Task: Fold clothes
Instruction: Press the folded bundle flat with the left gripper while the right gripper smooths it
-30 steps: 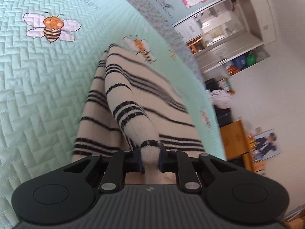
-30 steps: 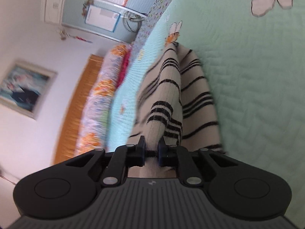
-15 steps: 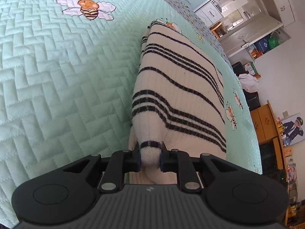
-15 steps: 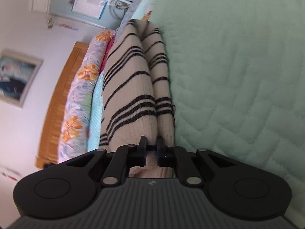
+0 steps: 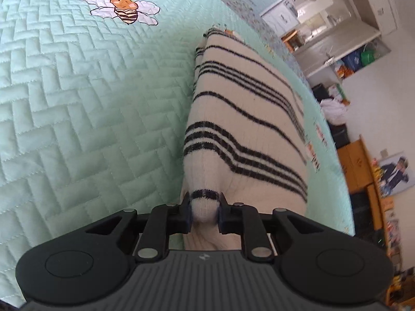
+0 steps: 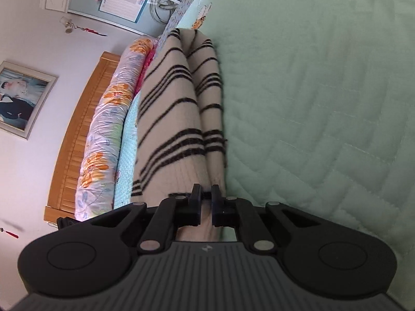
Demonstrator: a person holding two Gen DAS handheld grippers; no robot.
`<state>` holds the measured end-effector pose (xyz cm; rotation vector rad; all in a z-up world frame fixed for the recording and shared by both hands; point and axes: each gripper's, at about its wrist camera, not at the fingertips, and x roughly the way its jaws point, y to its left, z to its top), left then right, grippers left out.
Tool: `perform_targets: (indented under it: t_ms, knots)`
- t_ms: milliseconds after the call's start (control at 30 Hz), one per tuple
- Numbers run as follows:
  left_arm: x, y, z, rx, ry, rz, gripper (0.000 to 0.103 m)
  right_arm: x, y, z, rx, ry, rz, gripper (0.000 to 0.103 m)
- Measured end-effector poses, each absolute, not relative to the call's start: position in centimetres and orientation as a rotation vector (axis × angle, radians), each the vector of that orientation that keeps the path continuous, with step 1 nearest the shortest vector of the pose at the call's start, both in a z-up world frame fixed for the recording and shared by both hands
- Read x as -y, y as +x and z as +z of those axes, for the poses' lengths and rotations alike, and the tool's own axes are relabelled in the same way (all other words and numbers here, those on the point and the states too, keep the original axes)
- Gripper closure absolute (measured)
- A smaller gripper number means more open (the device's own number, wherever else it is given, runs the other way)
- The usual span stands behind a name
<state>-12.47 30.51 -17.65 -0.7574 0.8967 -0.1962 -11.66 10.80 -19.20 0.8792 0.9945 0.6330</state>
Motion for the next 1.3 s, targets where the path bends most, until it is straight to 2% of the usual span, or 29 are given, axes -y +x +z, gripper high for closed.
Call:
perform_targets:
  t_ms: [33, 133, 233, 433, 567, 633, 767, 867, 1100, 1133, 1233, 1300]
  knots:
    - [-30.7, -12.5, -17.6, -0.887, -0.776, -0.206, 0.072, -10.7, -11.7, -19.1, -0.992, 0.874, 0.638, 0.097]
    - [-31.2, -13.0, -17.5, -0.871, -0.833, -0.226, 0.057, -10.3, -11.7, -18.4, -0.985, 0.847, 0.635, 0.09]
    - [-31.7, -14.2, -17.1, -0.867, -0.864, -0.2, 0.048, -9.7, -11.8, -17.1, -0.945, 0.814, 0.615, 0.09]
    - [-32.5, -16.1, -14.9, -0.824, -0.842, -0.137, 0.049, -10.1, -11.2, -14.2, -0.852, 0.775, 0.646, 0.09]
    - [-31.6, -14.8, -11.4, -0.727, -0.778, -0.209, 0.048, -12.3, -10.4, -13.3, -0.848, 0.788, 0.726, 0.09]
    - [-30.8, -13.8, -10.6, -0.741, -0.73, -0.198, 0.048, -13.7, -10.3, -13.1, -0.865, 0.776, 0.747, 0.088]
    - [-31.1, -13.9, -11.9, -0.768, -0.746, -0.113, 0.047, -13.4, -11.8, -13.1, -0.856, 0.685, 0.672, 0.06]
    - [-32.0, -14.9, -13.7, -0.787, -0.796, -0.034, 0.047, -12.4, -12.7, -13.9, -0.868, 0.677, 0.641, 0.052]
    - [-31.7, -15.0, -15.3, -0.798, -0.878, -0.062, 0.047, -12.5, -11.8, -16.0, -0.907, 0.746, 0.661, 0.053]
    - [-31.4, -14.8, -15.3, -0.799, -0.873, -0.075, 0.047, -12.7, -11.6, -16.0, -0.912, 0.755, 0.674, 0.055]
    - [-30.6, -14.2, -15.4, -0.81, -0.843, -0.086, 0.048, -13.4, -11.3, -16.2, -0.929, 0.737, 0.685, 0.074]
    - [-30.3, -13.7, -15.8, -0.831, -0.841, -0.092, 0.051, -13.7, -11.0, -16.5, -0.946, 0.737, 0.688, 0.075]
